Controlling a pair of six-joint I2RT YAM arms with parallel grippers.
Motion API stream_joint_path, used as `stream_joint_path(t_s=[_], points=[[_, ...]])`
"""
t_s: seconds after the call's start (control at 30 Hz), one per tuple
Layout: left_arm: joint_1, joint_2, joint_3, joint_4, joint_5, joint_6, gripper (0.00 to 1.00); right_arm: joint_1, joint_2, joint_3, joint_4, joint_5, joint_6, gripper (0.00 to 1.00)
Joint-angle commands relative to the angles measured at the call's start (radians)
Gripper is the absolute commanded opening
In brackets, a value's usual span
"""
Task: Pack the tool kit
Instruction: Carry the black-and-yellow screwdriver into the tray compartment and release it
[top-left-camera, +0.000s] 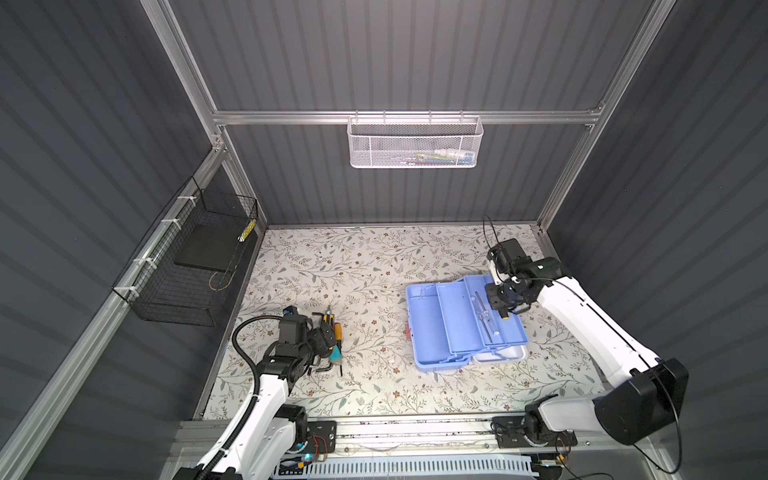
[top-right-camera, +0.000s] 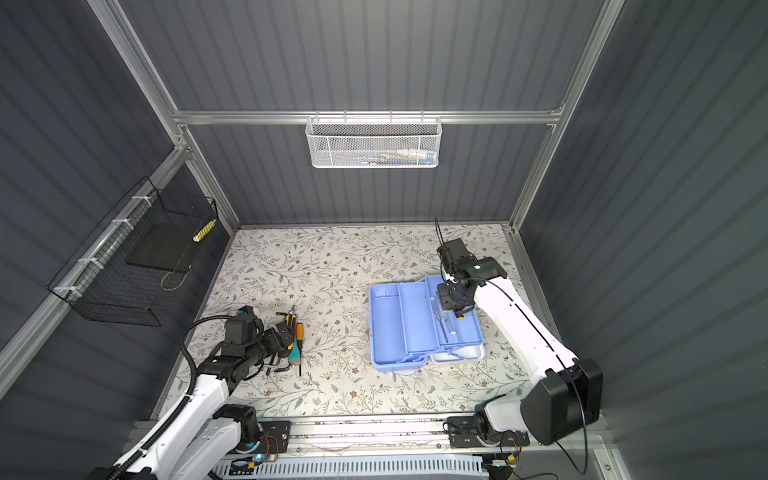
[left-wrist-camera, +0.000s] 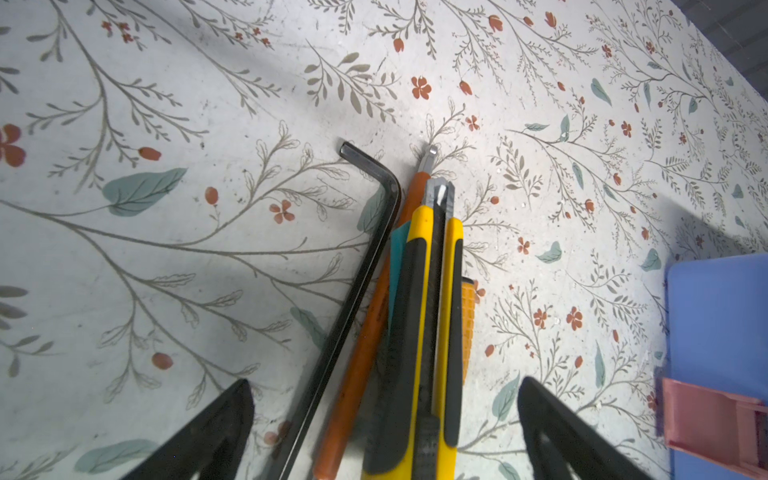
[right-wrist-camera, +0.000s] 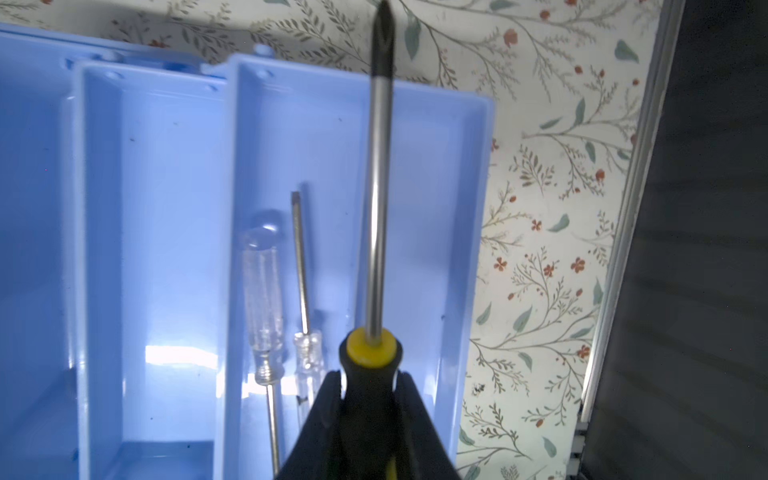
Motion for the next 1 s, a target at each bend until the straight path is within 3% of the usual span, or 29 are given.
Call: stream_joint_path(t_s=[0.0, 0.53, 0.8, 0.97], points=[[0.004, 0.002, 0.001, -0.006, -0.003, -0.003, 1.00, -0.017, -0.018, -0.038, 0.035, -0.005, 0.032, 0.00], [0.004, 0.015, 0.006, -0.003, -0.003, -0.002, 1.00, -0.040, -0.005, -0.155, 0.125, 0.018, 0.000, 0.00], [0.004, -0.005, -0.002, -0.004, -0.008, -0.006, 0.99, -0.040, -0.025, -0.175, 0.144, 0.003, 0.004, 0.29], [0.004, 0.005, 0.003, -0.002, -0.005, -0.003, 1.00, -0.039, -0.028, -0.122, 0.113, 0.004, 0.000, 0.38]])
